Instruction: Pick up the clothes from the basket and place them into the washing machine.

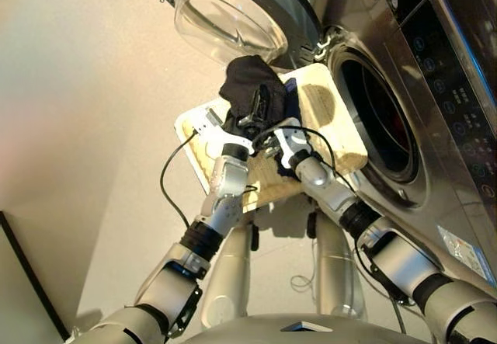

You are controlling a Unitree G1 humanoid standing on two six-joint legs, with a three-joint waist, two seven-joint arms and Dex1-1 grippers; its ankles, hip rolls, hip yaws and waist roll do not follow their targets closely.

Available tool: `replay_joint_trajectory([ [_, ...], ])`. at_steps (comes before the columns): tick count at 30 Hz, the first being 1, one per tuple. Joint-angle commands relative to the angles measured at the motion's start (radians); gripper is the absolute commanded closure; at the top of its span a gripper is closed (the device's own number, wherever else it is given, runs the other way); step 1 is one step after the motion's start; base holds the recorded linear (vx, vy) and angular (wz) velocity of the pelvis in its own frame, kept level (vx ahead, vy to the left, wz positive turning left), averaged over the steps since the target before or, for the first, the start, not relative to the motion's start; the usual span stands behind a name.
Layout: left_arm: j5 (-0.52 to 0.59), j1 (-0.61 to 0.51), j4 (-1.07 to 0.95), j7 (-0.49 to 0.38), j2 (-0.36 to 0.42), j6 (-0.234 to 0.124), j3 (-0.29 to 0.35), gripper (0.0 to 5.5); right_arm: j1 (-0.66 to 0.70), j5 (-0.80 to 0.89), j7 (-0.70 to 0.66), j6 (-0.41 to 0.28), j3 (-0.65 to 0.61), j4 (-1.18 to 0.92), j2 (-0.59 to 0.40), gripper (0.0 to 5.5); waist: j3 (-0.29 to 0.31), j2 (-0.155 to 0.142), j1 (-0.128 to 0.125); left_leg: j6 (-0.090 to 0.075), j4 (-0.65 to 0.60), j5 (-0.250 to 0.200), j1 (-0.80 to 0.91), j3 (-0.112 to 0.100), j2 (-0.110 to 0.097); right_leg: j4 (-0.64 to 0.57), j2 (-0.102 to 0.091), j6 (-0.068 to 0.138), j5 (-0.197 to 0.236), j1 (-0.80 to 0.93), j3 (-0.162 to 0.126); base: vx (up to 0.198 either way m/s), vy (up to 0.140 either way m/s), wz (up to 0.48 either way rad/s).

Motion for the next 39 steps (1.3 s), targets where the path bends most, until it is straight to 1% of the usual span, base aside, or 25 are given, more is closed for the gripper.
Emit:
replay_joint_trajectory([
  [1, 0.062, 0.02, -0.059, 0.022, 0.014, -0.09, 0.085, 0.0, -0.007, -0.092, -0.08, -0.087, -0.053, -0.047, 0.018, 5.5, -0.02, 0.001, -0.023, 0.058, 0.041, -0.014, -0.049, 0.011, -0.063, -0.147, 0.034, 0.037, 0.071, 0.06, -0.025, 0.0, 0.0, 0.0],
  [4, 0.074, 0.052, -0.047, 0.046, 0.009, -0.108, 0.114, 0.0, 0.016, -0.086, -0.148, -0.099, -0.136, -0.042, 0.015, 5.5, -0.021, 0.004, -0.025, 0.061, 0.047, -0.015, -0.055, 0.01, -0.064, -0.143, 0.032, 0.037, 0.07, 0.056, -0.026, 0.0, 0.0, 0.0],
  [7, 0.1, 0.08, -0.047, 0.069, 0.015, -0.114, 0.142, 0.0, 0.03, -0.128, -0.221, -0.101, -0.191, -0.022, 0.013, 5.5, -0.025, 0.008, -0.025, 0.062, 0.047, -0.017, -0.056, 0.011, -0.064, -0.139, 0.031, 0.037, 0.069, 0.052, -0.026, 0.0, 0.0, 0.0],
  [9, 0.128, 0.091, -0.041, 0.089, 0.024, -0.117, 0.157, 0.0, 0.028, -0.208, -0.313, -0.088, -0.224, -0.006, -0.005, 5.5, -0.026, 0.01, -0.025, 0.063, 0.049, -0.018, -0.06, 0.012, -0.066, -0.136, 0.031, 0.038, 0.069, 0.047, -0.027, 0.0, 0.0, 0.0],
  [12, 0.165, 0.101, -0.023, 0.112, 0.035, -0.12, 0.165, 0.0, 0.0, -0.288, -0.402, -0.054, -0.263, 0.035, -0.03, 5.5, -0.028, 0.014, -0.022, 0.066, 0.055, -0.02, -0.074, 0.01, -0.069, -0.126, 0.032, 0.037, 0.066, 0.032, -0.023, 0.0, 0.0, 0.0],
  [15, 0.178, 0.113, -0.004, 0.126, 0.04, -0.123, 0.184, 0.0, -0.055, -0.329, -0.478, -0.017, -0.304, 0.091, -0.052, 5.5, -0.027, 0.019, -0.012, 0.068, 0.057, -0.02, -0.087, 0.009, -0.071, -0.12, 0.029, 0.037, 0.066, 0.014, -0.021, 0.0, 0.0, 0.0],
  [16, 0.181, 0.111, 0.002, 0.134, 0.044, -0.123, 0.189, 0.0, -0.078, -0.348, -0.501, 0.008, -0.31, 0.11, -0.065, 5.5, -0.026, 0.02, -0.008, 0.068, 0.059, -0.02, -0.094, 0.009, -0.072, -0.115, 0.029, 0.038, 0.066, 0.005, -0.021, 0.0, 0.0, 0.0],
  [20, 0.187, 0.119, -0.003, 0.143, 0.061, -0.126, 0.204, 0.0, -0.209, -0.352, -0.551, 0.062, -0.341, 0.222, -0.118, 5.5, -0.014, 0.031, 0.013, 0.069, 0.07, -0.021, -0.13, 0.007, -0.076, -0.092, 0.021, 0.039, 0.065, -0.042, -0.022, 0.0, 0.0, 0.0],
  [22, 0.187, 0.124, -0.016, 0.143, 0.077, -0.127, 0.206, 0.0, -0.297, -0.345, -0.573, 0.094, -0.345, 0.303, -0.156, 5.5, -0.008, 0.037, 0.029, 0.071, 0.08, -0.021, -0.156, 0.006, -0.078, -0.075, 0.018, 0.039, 0.063, -0.071, -0.022, 0.0, 0.0, 0.0],
  [23, 0.186, 0.13, -0.02, 0.142, 0.082, -0.127, 0.203, 0.0, -0.334, -0.335, -0.583, 0.102, -0.345, 0.341, -0.169, 5.5, -0.005, 0.04, 0.034, 0.072, 0.085, -0.021, -0.168, 0.004, -0.079, -0.064, 0.016, 0.039, 0.061, -0.083, -0.023, 0.0, 0.0, 0.0],
  [24, 0.186, 0.129, -0.02, 0.142, 0.082, -0.126, 0.203, 0.0, -0.336, -0.334, -0.583, 0.101, -0.344, 0.343, -0.169, 5.5, -0.005, 0.04, 0.033, 0.072, 0.087, -0.022, -0.17, 0.004, -0.079, -0.063, 0.015, 0.039, 0.061, -0.085, -0.023, 0.0, 0.0, 0.0],
  [25, 0.183, 0.136, -0.027, 0.142, 0.09, -0.126, 0.203, 0.0, -0.382, -0.326, -0.598, 0.116, -0.346, 0.388, -0.189, 5.5, -0.003, 0.044, 0.041, 0.074, 0.094, -0.022, -0.187, 0.003, -0.08, -0.044, 0.014, 0.038, 0.056, -0.107, -0.023, 0.0, 0.0, 0.0],
  [26, 0.187, 0.146, -0.044, 0.142, 0.107, -0.123, 0.193, 0.0, -0.456, -0.292, -0.613, 0.13, -0.348, 0.452, -0.222, 5.5, 0.002, 0.05, 0.05, 0.077, 0.119, -0.026, -0.217, 0.002, -0.081, -0.008, 0.009, 0.036, 0.047, -0.141, -0.021, -0.018, 0.057, 0.088],
  [27, 0.186, 0.15, -0.049, 0.143, 0.114, -0.122, 0.189, 0.0, -0.493, -0.268, -0.625, 0.136, -0.351, 0.485, -0.236, 5.5, 0.005, 0.054, 0.055, 0.079, 0.132, -0.03, -0.233, 0.005, -0.082, 0.019, 0.007, 0.035, 0.041, -0.161, -0.019, 0.0, 0.0, 0.0],
  [28, 0.186, 0.149, -0.049, 0.143, 0.114, -0.122, 0.19, 0.0, -0.496, -0.267, -0.624, 0.135, -0.35, 0.487, -0.237, 5.5, 0.004, 0.054, 0.055, 0.08, 0.135, -0.031, -0.237, 0.005, -0.082, 0.022, 0.007, 0.035, 0.04, -0.165, -0.019, 0.094, 0.037, 0.183],
  [29, 0.186, 0.157, -0.062, 0.145, 0.125, -0.119, 0.181, 0.0, -0.556, -0.213, -0.642, 0.134, -0.361, 0.534, -0.263, 5.5, 0.006, 0.059, 0.063, 0.081, 0.167, -0.071, -0.257, -0.001, -0.085, 0.071, 0.007, 0.043, -0.001, -0.187, -0.011, 0.0, 0.0, 0.0],
  [30, 0.187, 0.155, -0.063, 0.146, 0.125, -0.119, 0.182, 0.0, -0.561, -0.211, -0.641, 0.131, -0.36, 0.538, -0.265, 5.5, 0.011, 0.058, 0.06, 0.086, 0.171, -0.043, -0.277, 0.009, -0.088, 0.067, 0.001, 0.034, 0.028, -0.201, -0.016, 0.092, 0.026, 0.164],
  [31, 0.189, 0.154, -0.069, 0.151, 0.132, -0.119, 0.179, 0.0, -0.596, -0.178, -0.65, 0.129, -0.365, 0.559, -0.279, 5.5, 0.008, 0.061, 0.065, 0.085, 0.195, -0.081, -0.285, 0.0, -0.09, 0.102, 0.005, 0.042, -0.011, -0.214, -0.007, 0.0, 0.0, 0.0],
  [33, 0.186, 0.155, -0.088, 0.155, 0.138, -0.119, 0.169, 0.0, -0.647, -0.081, -0.683, 0.111, -0.405, 0.602, -0.315, 5.5, 0.019, 0.068, 0.069, 0.091, 0.262, -0.1, -0.341, 0.0, -0.099, 0.183, 0.002, 0.041, -0.03, -0.27, -0.004, 0.04, 0.016, 0.066],
  [34, 0.186, 0.153, -0.089, 0.156, 0.138, -0.119, 0.168, 0.0, -0.65, -0.078, -0.681, 0.108, -0.404, 0.606, -0.317, 5.5, 0.016, 0.067, 0.071, 0.091, 0.27, -0.104, -0.349, 0.001, -0.1, 0.19, 0.002, 0.041, -0.034, -0.278, -0.003, 0.0, 0.0, 0.0],
  [35, 0.178, 0.149, -0.095, 0.163, 0.144, -0.121, 0.156, 0.0, -0.685, -0.005, -0.711, 0.098, -0.418, 0.635, -0.348, 5.5, 0.025, 0.068, 0.072, 0.095, 0.319, -0.12, -0.385, 0.002, -0.107, 0.247, -0.002, 0.037, -0.053, -0.311, -0.003, -0.026, 0.004, 0.191],
  [37, 0.176, 0.146, -0.099, 0.172, 0.145, -0.124, 0.15, 0.0, -0.704, 0.036, -0.74, 0.08, -0.431, 0.642, -0.381, 5.5, 0.027, 0.07, 0.071, 0.097, 0.369, -0.136, -0.426, 0.003, -0.115, 0.299, -0.006, 0.034, -0.07, -0.35, 0.0, -0.025, 0.018, 0.203],
  [39, 0.175, 0.151, -0.102, 0.179, 0.144, -0.123, 0.149, 0.0, -0.702, 0.062, -0.787, 0.056, -0.459, 0.612, -0.396, 5.5, 0.028, 0.071, 0.068, 0.099, 0.411, -0.151, -0.456, 0.006, -0.12, 0.345, -0.006, 0.032, -0.084, -0.379, 0.003, 0.0, 0.0, 0.0],
])
